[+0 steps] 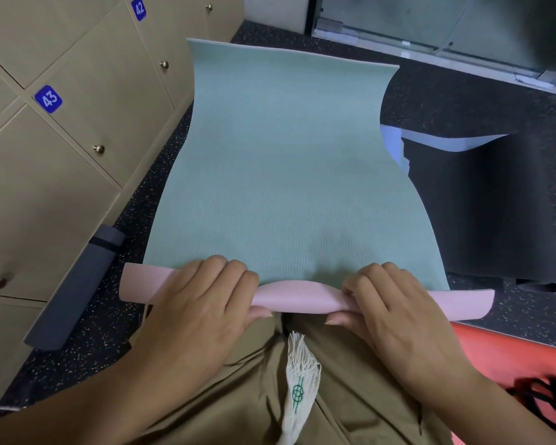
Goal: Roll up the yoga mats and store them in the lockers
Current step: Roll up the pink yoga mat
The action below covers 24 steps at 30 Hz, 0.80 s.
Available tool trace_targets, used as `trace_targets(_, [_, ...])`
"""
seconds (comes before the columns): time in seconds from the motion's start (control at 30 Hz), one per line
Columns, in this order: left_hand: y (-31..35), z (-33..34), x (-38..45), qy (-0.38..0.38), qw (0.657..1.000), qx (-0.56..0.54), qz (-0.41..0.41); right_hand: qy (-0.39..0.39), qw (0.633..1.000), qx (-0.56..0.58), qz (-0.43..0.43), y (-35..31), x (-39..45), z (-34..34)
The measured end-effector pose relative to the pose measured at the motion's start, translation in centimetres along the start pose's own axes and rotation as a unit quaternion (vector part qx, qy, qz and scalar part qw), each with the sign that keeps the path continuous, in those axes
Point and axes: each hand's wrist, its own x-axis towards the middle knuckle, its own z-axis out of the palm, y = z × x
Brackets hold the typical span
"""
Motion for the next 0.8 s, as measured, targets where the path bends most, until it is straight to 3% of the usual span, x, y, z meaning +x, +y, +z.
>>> trace_targets(0.4, [-1.2, -1.0, 1.5, 0.031, 0.997, 0.058, 0.027, 0.059, 0.998, 0.028, 0.007, 0.2, -0.4, 0.4])
trace_targets(0.63, [-1.9, -2.4, 2.7, -0.01, 0.999, 0.038, -0.031, 0.056, 0.991, 0.041, 0.116, -0.6, 0.0, -0.5])
trace_targets(0.8, [-2.2, -2.2, 2.1, -0.046, 0.996, 0.008, -0.071, 0.079, 0.991, 0.004, 0.106, -0.3, 0.0, -0.7])
